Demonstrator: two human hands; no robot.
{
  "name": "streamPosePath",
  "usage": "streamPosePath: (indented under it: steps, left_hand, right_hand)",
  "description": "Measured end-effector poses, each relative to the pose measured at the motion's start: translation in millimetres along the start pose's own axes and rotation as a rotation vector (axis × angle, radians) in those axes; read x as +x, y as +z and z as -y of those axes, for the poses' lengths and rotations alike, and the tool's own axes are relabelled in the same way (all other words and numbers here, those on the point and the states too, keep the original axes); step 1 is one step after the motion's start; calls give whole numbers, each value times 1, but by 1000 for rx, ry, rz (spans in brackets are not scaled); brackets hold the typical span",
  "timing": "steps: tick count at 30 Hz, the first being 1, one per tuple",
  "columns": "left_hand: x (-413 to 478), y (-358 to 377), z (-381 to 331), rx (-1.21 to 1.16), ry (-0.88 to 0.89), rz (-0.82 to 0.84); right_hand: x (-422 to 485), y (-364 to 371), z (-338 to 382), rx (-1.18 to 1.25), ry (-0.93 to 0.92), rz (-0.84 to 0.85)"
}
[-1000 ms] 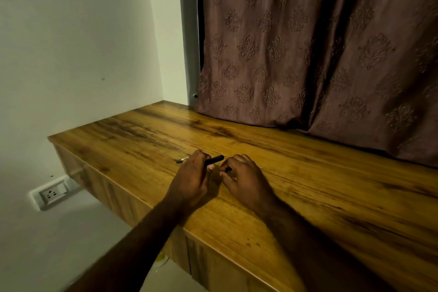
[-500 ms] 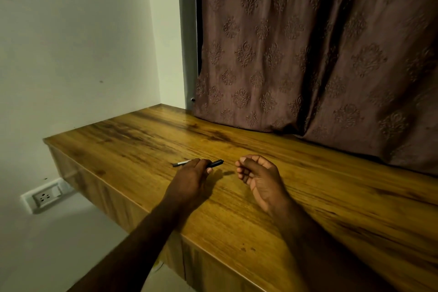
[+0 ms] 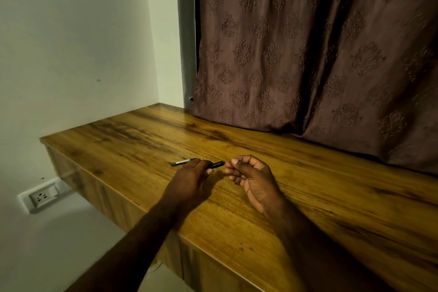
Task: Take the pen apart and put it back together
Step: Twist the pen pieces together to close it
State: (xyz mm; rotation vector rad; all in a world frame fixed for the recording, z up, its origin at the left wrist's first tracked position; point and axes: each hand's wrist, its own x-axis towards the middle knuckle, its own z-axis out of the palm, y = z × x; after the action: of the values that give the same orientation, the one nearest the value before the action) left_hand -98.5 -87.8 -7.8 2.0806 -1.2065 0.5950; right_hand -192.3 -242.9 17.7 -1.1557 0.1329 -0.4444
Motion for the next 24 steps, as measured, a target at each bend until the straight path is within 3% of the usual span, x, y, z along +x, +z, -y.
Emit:
streamPosePath:
  steps: [24]
  left_hand:
    - [-1, 0, -4, -8, 54, -21]
  right_hand:
    - [0, 1, -8, -201, -10, -3]
